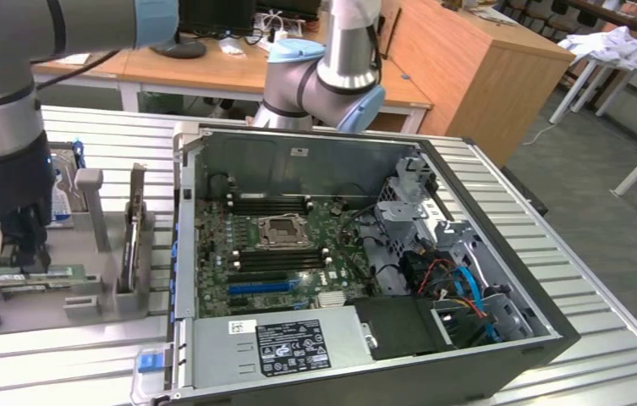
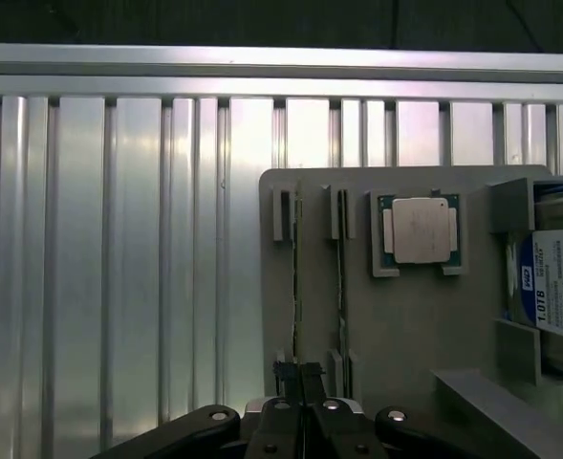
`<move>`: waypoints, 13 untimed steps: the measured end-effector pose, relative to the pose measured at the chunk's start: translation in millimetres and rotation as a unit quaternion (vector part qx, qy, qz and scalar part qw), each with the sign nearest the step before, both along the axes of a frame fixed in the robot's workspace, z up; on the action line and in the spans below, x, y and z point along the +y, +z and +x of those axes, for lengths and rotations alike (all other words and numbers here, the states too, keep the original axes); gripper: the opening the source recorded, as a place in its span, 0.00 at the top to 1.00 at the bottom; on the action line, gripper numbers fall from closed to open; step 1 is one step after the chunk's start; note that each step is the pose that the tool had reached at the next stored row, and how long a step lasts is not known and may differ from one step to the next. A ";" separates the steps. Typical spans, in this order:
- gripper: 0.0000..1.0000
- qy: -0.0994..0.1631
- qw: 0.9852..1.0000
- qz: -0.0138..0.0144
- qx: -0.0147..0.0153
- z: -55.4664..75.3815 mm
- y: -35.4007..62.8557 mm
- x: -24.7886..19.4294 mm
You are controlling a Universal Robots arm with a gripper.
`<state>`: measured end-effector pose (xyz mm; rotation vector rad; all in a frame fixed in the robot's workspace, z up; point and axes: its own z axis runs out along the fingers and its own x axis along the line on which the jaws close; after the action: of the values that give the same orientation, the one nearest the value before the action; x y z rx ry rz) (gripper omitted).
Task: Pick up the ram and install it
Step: 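Pick up the ram and move it above insertion slot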
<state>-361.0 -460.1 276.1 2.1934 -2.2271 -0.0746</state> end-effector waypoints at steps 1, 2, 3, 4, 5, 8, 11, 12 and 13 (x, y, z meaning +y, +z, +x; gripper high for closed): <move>0.89 0.000 1.000 0.000 0.000 0.2 3.5 0.0; 0.89 0.000 1.000 0.000 0.000 0.4 7.2 0.0; 0.89 0.000 1.000 0.000 0.000 0.6 11.3 0.0; 0.89 0.000 1.000 0.000 0.000 0.8 14.8 0.0; 0.89 0.000 1.000 0.000 0.000 1.1 18.5 0.0; 0.89 0.000 1.000 0.000 0.000 1.7 29.4 0.0; 0.89 0.000 1.000 0.000 0.000 2.4 40.3 0.0; 0.89 0.000 1.000 0.000 0.000 2.6 43.5 0.0; 0.89 0.000 1.000 0.000 0.000 2.8 46.8 0.0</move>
<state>-358.1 -460.1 322.9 2.1934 -2.2271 -0.0746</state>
